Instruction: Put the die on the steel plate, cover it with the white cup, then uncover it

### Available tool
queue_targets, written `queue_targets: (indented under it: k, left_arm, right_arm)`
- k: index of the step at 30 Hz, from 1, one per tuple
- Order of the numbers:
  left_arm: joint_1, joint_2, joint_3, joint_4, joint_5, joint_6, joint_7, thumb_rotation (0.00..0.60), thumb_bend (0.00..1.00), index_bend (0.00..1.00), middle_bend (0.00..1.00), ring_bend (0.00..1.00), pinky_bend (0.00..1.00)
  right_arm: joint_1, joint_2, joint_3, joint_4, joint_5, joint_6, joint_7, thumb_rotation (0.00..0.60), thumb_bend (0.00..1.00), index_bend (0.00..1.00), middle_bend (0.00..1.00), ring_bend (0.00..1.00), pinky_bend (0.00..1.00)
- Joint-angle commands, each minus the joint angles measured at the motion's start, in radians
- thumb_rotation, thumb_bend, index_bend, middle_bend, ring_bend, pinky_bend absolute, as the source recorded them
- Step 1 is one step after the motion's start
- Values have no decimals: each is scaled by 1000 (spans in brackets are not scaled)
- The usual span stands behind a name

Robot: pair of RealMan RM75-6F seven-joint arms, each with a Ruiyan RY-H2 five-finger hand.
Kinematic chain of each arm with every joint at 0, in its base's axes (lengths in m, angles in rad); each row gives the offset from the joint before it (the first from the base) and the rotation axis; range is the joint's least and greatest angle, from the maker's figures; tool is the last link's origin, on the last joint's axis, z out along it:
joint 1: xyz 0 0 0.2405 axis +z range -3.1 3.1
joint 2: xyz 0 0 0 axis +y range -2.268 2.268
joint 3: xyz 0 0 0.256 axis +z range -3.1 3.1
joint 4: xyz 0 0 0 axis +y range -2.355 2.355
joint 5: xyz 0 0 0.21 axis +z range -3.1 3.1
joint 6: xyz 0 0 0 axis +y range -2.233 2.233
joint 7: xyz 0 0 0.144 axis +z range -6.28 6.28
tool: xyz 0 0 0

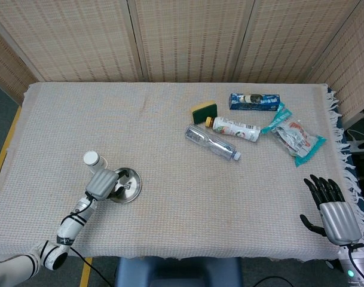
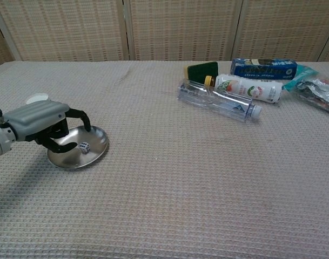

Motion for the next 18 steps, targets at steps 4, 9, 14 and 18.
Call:
queue_targets:
  k: [4, 9, 14, 18]
  left_arm:
    - [23, 35, 10, -46, 14, 64, -8, 600, 370, 223, 1000, 991, 1000]
    - [84, 109, -1, -135, 18, 197, 9, 600, 364, 81, 712, 800, 975]
    - [133, 194, 4, -220, 5, 253, 32, 600, 362, 62, 303, 229, 477]
    - [114, 219, -15, -210, -49, 174, -13, 600, 358, 17, 65, 7, 192]
  right_arm:
    - [2, 1, 2, 2, 7, -4, 3, 533, 186, 0, 0, 0, 0]
    - [3, 3, 2, 1, 7, -6, 5, 533, 187, 0, 0, 0, 0]
    - [1, 4, 0, -2, 3, -1, 5, 532, 187, 0, 0, 0, 0]
    - [2, 2, -7, -5, -7, -3, -3, 533, 187, 0, 0, 0, 0]
